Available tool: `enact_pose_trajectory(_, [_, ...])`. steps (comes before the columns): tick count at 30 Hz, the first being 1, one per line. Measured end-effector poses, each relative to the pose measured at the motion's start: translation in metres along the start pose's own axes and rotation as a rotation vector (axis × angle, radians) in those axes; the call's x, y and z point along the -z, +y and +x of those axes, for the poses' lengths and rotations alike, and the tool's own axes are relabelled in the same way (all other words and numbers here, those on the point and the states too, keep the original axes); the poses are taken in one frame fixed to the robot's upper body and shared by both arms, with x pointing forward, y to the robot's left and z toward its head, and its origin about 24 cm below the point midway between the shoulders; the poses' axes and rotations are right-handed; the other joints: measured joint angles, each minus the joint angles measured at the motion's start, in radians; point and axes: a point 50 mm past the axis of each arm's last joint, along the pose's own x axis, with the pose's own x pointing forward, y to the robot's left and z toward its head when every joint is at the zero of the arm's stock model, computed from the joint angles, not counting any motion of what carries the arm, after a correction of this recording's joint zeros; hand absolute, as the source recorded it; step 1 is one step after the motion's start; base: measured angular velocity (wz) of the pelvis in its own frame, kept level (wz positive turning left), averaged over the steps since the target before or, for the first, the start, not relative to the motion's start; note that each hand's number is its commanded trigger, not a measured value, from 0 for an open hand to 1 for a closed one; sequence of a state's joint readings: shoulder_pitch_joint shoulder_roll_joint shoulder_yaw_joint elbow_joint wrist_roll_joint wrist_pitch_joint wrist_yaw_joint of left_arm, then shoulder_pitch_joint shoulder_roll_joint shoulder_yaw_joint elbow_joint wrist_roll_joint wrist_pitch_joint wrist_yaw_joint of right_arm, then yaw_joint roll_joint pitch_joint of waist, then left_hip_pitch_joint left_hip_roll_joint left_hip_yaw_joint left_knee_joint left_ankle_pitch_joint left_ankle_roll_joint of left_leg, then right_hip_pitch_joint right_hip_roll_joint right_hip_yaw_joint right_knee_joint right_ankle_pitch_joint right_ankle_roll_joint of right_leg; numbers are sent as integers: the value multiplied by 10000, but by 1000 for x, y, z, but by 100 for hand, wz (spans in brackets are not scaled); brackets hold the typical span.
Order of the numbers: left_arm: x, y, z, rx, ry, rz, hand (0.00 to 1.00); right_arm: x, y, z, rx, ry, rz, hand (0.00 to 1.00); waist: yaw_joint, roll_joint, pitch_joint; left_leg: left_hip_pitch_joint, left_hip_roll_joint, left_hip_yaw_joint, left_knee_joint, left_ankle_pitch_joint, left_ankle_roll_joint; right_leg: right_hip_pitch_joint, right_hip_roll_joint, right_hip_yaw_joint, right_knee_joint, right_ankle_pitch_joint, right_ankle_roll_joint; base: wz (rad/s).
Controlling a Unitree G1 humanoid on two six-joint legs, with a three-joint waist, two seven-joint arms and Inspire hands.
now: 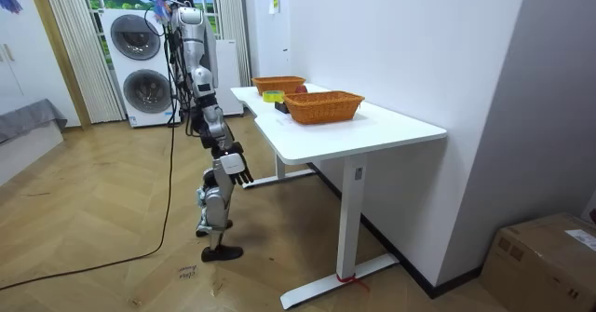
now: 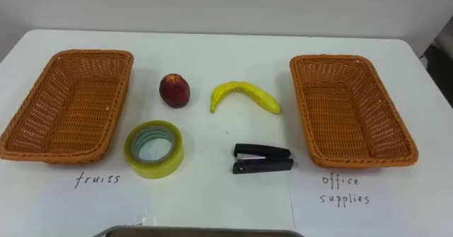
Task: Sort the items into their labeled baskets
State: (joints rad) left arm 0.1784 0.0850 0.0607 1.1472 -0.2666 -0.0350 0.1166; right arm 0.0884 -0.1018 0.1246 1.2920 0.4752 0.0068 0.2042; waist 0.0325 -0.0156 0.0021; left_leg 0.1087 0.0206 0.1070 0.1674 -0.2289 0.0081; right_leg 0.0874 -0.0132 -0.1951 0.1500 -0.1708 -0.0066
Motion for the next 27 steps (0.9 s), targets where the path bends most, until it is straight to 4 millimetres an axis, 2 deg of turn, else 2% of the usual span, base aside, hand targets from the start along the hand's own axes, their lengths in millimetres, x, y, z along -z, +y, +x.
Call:
enact_pose_trajectory(12, [1,1,0,-59,66,-57,0,2,-1,0,33,122,129,0,-2,-10,4,13,3,3,1,0,0,13,-18,2,-2,0,0,0])
enact_pose_trajectory(21, [5,2,-1,-171,155,-532,0,13,-3,-1,442,24,2006,0,-45,-62,3,59,11,30,-66,-1,-1,18,21,9,-10,-4,-2,0])
enact_pose_trajectory(24, [6,3,-1,-219,196,-515,0,18,-7,-3,770,52,2743,0,-44,-108,-27,77,2,51,-69,-1,-1,33,15,11,-14,-6,2,0])
enact_pose_trajectory(27, [7,7,-1,-331,280,-499,0,25,-14,-5,1220,140,3703,0,-73,-158,-12,187,-1,32,-68,-1,0,105,3,44,-16,-7,3,0])
